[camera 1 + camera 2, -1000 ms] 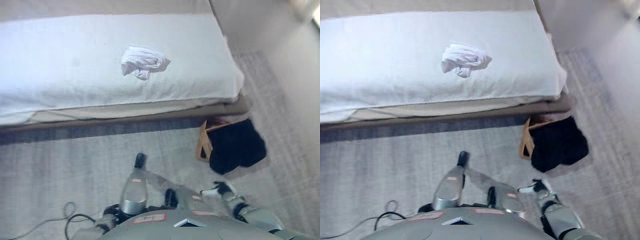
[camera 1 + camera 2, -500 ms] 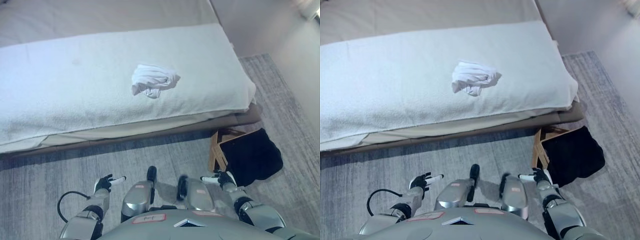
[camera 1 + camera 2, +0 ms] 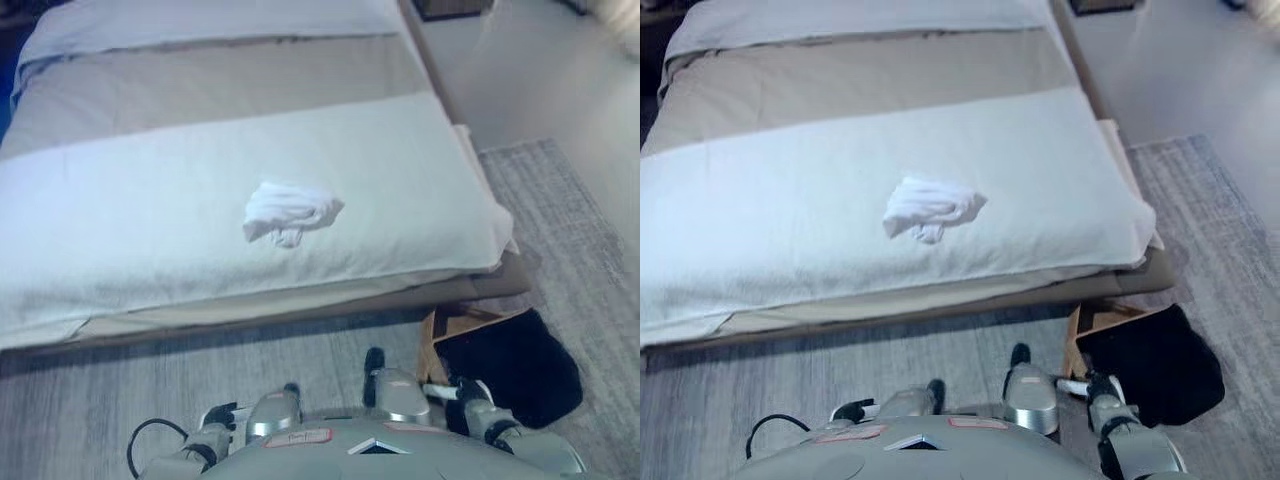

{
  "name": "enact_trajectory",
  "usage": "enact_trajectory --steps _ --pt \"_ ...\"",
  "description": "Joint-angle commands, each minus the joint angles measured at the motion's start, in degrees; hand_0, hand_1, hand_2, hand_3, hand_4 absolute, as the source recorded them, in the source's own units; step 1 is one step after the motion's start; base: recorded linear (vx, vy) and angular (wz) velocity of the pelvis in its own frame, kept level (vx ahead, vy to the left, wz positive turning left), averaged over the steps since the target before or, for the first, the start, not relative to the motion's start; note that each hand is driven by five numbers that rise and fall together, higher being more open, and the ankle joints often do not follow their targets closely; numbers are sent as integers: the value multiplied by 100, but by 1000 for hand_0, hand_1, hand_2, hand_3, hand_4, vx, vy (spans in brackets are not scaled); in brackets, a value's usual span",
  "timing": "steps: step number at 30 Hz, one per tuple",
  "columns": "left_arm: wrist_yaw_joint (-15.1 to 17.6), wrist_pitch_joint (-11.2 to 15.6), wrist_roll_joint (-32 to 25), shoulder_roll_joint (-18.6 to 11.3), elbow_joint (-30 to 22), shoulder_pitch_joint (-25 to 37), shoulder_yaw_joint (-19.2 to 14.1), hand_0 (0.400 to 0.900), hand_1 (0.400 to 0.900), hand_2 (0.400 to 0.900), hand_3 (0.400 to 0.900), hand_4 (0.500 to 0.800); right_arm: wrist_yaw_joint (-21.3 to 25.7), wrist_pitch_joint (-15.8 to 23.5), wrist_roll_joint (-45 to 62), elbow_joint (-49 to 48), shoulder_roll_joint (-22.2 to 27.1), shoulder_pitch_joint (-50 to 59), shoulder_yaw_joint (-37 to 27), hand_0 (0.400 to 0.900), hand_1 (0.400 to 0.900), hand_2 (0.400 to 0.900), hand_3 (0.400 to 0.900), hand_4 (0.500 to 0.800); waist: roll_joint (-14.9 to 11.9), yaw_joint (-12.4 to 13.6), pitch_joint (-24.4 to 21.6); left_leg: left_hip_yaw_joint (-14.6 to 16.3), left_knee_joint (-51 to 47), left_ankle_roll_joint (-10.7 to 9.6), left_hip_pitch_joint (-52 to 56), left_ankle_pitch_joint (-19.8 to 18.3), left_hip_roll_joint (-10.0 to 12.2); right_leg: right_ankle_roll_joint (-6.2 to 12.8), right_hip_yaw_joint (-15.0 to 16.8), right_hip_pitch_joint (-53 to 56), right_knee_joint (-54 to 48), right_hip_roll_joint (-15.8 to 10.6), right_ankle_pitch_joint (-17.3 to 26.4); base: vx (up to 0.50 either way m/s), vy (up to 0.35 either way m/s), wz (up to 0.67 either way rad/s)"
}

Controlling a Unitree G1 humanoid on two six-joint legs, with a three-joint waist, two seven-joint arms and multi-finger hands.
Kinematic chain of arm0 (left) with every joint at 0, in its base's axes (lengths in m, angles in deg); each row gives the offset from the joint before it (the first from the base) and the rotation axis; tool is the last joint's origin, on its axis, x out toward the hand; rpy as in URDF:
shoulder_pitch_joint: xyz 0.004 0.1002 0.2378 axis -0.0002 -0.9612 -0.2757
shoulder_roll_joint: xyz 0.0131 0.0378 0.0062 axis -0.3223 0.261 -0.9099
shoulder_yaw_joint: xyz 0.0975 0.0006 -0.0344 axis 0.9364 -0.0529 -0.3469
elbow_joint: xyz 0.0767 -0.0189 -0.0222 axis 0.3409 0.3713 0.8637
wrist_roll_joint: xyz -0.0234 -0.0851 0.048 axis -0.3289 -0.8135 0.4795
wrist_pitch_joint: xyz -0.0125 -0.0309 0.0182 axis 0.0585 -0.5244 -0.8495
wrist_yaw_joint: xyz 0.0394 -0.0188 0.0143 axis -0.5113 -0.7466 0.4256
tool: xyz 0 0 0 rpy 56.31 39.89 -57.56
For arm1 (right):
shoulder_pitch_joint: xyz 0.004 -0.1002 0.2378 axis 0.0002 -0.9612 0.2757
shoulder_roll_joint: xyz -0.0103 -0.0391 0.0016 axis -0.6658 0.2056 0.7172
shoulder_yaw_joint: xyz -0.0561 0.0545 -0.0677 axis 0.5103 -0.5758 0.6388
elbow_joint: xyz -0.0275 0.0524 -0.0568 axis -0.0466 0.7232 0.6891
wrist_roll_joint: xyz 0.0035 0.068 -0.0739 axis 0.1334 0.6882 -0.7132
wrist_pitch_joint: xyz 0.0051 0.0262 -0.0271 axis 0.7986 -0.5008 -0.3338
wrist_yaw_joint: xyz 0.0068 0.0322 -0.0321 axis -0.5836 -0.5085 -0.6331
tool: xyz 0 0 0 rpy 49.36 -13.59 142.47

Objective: Put the clothes on the bed into the basket.

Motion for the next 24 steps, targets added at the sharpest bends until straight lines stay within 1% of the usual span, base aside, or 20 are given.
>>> enact_trajectory --steps 1,2,3,4,5,6,7,8,9,10,11,12,13,14,15,16,18,19,21,24 --pt "-123 69 186 -109 -580 128 281 900 900 900 900 800 143 58 120 -113 374 331 156 900 900 900 900 800 -353 253 544 535 698 238 310 1397 -235 110 391 106 -507 14 783 332 -430 -28" --pt "-124 70 186 -112 -578 131 280 900 900 900 900 800 143 58 119 -112 371 334 154 900 900 900 900 800 -369 244 533 531 692 242 290 1414 -254 113 389 89 -508 -5 790 395 -247 -45" --pt "-119 49 182 -159 -411 151 201 900 900 900 900 800 115 43 104 -100 419 394 222 900 900 900 900 800 -394 497 600 727 239 351 -257 1034 -593 125 472 452 -703 105 689 428 -170 -36" --pt "-89 49 190 -183 -343 156 159 900 900 900 900 800 114 45 81 -75 419 395 233 900 900 900 900 800 -421 535 553 785 -130 367 -405 1054 -592 156 464 528 -749 95 634 440 -171 -40" --pt "-89 52 191 -181 -340 155 160 900 900 900 900 800 114 46 81 -74 420 393 234 900 900 900 900 800 -415 552 574 797 -132 366 -366 1032 -581 157 476 561 -753 105 625 455 -70 -5" --pt "-74 43 277 -209 -202 160 122 900 900 900 900 800 109 69 18 -102 395 364 326 900 900 900 900 800 -399 646 495 1010 -1085 329 -492 1104 -336 183 467 788 -807 172 469 446 -27 -15" --pt "-59 41 341 -219 -101 162 117 900 900 900 900 800 106 82 -19 -131 388 361 369 900 900 900 900 800 -372 715 498 921 -1499 287 -481 1240 -262 195 533 900 -824 222 391 573 -15 -23" --pt "-39 39 442 -238 16 178 115 900 900 900 900 800 120 86 -125 -156 376 399 467 900 900 900 900 800 -332 789 490 780 -1851 207 -467 1476 -149 211 569 1023 -825 271 312 403 55 -33" --pt "3 34 486 -263 108 179 100 900 900 900 900 800 99 92 -284 -202 384 456 606 900 900 900 900 800 -268 842 466 672 -2277 152 -446 1733 10 233 575 1122 -831 316 228 357 67 -25" --pt "35 7 514 -268 151 187 105 900 900 900 900 800 100 109 -398 -259 401 467 699 900 900 900 900 800 -237 890 468 655 -2487 111 -396 1858 112 271 559 1229 -806 291 166 323 71 -17" --pt "22 21 567 -290 205 169 93 900 900 900 900 800 50 107 -585 -318 403 543 851 900 900 900 900 800 -225 916 417 651 -2529 147 -274 1724 130 281 538 1287 -763 290 61 275 60 -5" --pt "-5 10 630 -339 247 212 107 900 900 900 900 800 106 124 -885 -496 432 688 1056 900 900 900 900 800 -220 896 374 690 -2649 142 -187 1746 131 294 513 1312 -772 262 77 234 57 0" --pt "27 53 675 -402 182 236 168 900 900 900 900 800 65 118 -1070 -551 446 866 1241 900 900 900 900 800 -233 920 379 666 -2700 144 -154 1755 95 298 495 1309 -784 244 90 134 41 3" --pt "27 53 675 -403 182 237 165 900 900 900 900 800 65 119 -1071 -548 444 871 1243 900 900 900 900 800 -235 916 385 665 -2703 144 -148 1756 93 298 494 1313 -783 243 87 92 19 0" --pt "65 83 696 -464 117 246 185 900 900 900 900 800 85 113 -1294 -717 485 1083 1428 900 900 900 900 800 -273 954 347 648 -2809 157 -107 1746 63 313 504 1310 -837 219 108 85 23 2" --pt "98 117 686 -510 50 254 195 900 900 900 900 800 120 98 -1610 -1040 584 1357 1667 900 900 900 900 800 -305 988 354 709 -2855 150 -73 1759 39 345 510 1296 -869 187 133 112 47 0" --pt "128 178 717 -543 -36 249 257 900 900 900 900 800 95 133 -2043 -1748 827 2070 2062 900 900 900 900 800 -356 1045 386 772 -2928 146 -51 1751 14 378 567 1245 -911 145 159 58 76 -7" --pt "178 195 713 -543 -30 285 266 900 900 900 900 800 132 159 -2128 -1951 898 2294 2187 900 900 900 900 800 -366 1045 395 790 -2952 146 -100 1764 20 384 581 1178 -913 141 175 -4 90 -10" --pt "278 207 670 -518 31 337 310 900 900 900 900 800 150 131 -2424 -2355 981 3095 2591 900 900 900 900 800 -420 1088 458 791 -2991 140 -171 1777 21 405 579 1068 -921 124 204 -12 75 -6" --pt "447 168 513 -423 151 455 408 900 900 900 900 800 217 42 -2752 -2525 804 4341 3171 900 900 900 900 800 -510 1204 566 774 -3010 145 -293 1779 16 439 545 915 -952 107 274 -11 41 2"
